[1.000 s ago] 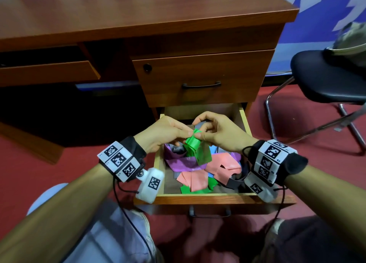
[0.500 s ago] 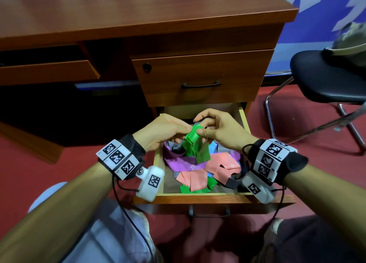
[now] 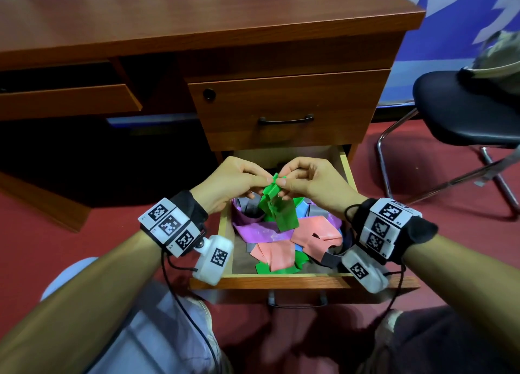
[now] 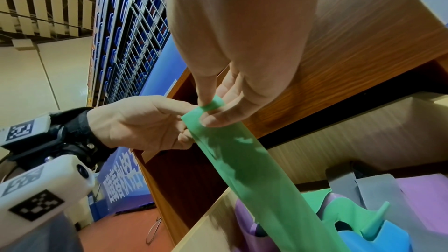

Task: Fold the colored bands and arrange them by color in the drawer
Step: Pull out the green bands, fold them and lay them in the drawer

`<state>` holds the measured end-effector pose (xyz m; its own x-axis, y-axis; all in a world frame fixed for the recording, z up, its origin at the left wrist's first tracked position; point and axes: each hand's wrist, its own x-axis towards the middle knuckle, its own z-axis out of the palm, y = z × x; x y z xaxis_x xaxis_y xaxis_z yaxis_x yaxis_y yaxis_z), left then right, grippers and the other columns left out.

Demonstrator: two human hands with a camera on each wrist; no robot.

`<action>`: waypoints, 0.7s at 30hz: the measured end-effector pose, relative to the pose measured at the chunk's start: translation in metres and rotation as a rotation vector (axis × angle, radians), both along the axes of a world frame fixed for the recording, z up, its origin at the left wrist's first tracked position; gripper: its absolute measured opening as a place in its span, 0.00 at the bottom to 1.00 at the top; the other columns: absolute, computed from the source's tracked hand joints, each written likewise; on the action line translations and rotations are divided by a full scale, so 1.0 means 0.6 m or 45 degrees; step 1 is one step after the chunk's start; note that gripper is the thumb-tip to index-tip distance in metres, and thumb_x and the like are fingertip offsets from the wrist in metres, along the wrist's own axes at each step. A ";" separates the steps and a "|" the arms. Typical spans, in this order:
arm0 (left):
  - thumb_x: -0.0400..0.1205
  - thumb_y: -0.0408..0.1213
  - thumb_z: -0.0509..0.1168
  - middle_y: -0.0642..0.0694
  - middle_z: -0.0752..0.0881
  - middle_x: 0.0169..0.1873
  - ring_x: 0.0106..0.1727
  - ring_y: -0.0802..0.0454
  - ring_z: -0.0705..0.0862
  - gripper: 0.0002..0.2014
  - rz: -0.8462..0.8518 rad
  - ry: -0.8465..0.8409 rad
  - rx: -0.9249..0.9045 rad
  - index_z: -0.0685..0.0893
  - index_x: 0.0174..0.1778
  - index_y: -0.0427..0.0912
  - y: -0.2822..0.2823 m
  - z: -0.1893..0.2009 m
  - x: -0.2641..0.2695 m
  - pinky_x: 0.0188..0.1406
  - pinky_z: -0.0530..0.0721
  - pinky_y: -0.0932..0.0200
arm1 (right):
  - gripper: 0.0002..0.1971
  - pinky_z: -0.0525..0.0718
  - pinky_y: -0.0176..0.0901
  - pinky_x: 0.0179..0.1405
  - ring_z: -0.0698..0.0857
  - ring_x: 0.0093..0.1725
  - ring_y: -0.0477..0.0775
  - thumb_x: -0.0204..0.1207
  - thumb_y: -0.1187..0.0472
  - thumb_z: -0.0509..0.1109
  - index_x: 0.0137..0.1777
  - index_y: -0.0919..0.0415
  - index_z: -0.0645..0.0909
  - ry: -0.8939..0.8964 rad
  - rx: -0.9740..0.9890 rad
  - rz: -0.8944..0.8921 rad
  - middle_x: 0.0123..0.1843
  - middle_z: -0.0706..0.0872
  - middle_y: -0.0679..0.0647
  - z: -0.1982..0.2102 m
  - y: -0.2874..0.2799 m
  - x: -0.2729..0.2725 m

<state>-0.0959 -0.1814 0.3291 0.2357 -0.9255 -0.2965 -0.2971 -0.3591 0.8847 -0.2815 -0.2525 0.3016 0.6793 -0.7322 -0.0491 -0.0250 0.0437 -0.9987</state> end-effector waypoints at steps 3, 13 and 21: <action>0.80 0.28 0.75 0.49 0.91 0.28 0.25 0.63 0.85 0.02 0.001 0.014 -0.011 0.93 0.46 0.37 0.001 0.000 -0.001 0.27 0.81 0.69 | 0.06 0.90 0.42 0.36 0.90 0.33 0.54 0.76 0.75 0.74 0.50 0.75 0.81 0.002 -0.054 -0.039 0.38 0.88 0.71 -0.004 0.001 0.004; 0.80 0.28 0.75 0.45 0.92 0.33 0.31 0.59 0.87 0.03 -0.003 0.075 -0.015 0.94 0.45 0.40 0.000 -0.006 0.000 0.33 0.84 0.66 | 0.08 0.91 0.44 0.34 0.90 0.32 0.56 0.76 0.74 0.75 0.49 0.77 0.80 0.003 -0.144 -0.104 0.37 0.87 0.72 -0.008 0.000 0.006; 0.79 0.34 0.77 0.39 0.93 0.43 0.42 0.54 0.89 0.07 -0.020 0.169 -0.008 0.94 0.51 0.36 0.000 -0.002 -0.004 0.34 0.84 0.67 | 0.09 0.91 0.46 0.34 0.89 0.31 0.57 0.75 0.73 0.76 0.50 0.77 0.80 0.000 -0.166 -0.172 0.36 0.87 0.71 -0.014 -0.003 0.008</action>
